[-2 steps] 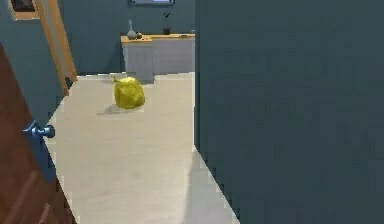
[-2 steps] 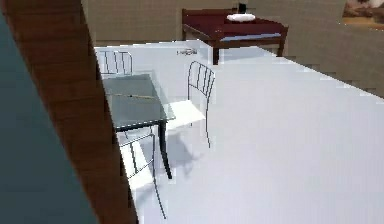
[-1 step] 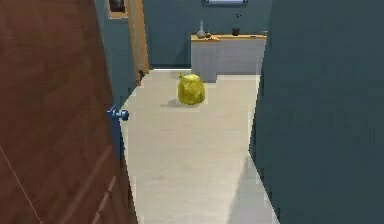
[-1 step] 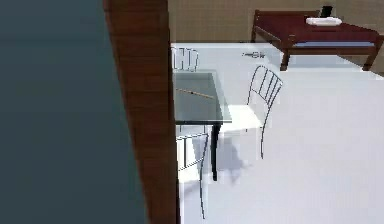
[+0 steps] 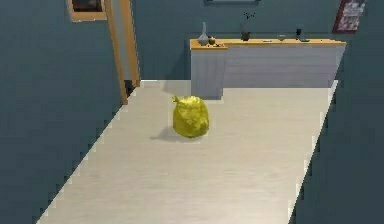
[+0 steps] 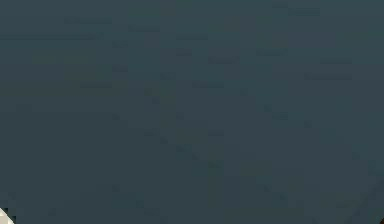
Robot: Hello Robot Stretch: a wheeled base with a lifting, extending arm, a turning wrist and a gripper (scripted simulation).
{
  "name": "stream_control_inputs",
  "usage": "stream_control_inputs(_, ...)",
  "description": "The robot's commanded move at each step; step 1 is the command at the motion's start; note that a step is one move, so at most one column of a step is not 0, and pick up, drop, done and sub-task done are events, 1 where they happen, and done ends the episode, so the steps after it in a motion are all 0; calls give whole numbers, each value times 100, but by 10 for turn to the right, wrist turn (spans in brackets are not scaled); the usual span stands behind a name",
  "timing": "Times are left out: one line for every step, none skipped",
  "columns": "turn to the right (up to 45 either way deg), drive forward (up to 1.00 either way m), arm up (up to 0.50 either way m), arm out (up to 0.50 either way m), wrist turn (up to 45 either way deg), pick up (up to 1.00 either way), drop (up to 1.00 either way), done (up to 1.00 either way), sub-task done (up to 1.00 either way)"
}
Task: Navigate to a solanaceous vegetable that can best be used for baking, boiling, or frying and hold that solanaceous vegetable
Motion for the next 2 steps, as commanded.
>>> stream_control_inputs(-30,0,0,0,0,0,0,0,0)
stream_control_inputs(0,5,0,0,0,0,0,0,0)
